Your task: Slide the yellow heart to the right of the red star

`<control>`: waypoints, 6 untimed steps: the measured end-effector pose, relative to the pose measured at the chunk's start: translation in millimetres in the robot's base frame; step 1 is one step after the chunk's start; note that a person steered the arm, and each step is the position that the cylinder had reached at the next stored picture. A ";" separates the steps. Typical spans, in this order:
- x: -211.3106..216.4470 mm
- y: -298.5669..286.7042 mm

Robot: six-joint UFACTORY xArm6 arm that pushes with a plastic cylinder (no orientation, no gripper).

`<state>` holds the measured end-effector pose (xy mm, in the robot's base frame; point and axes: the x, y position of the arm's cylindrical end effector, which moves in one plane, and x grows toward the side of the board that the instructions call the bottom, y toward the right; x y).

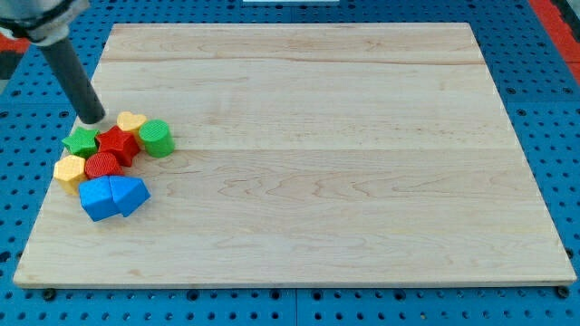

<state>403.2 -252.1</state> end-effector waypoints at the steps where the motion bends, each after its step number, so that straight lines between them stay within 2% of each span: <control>1: 12.5 -2.9; 2: 1.8 -18.6; 3: -1.8 -9.0; 5: -16.9 16.0; 6: -6.0 50.0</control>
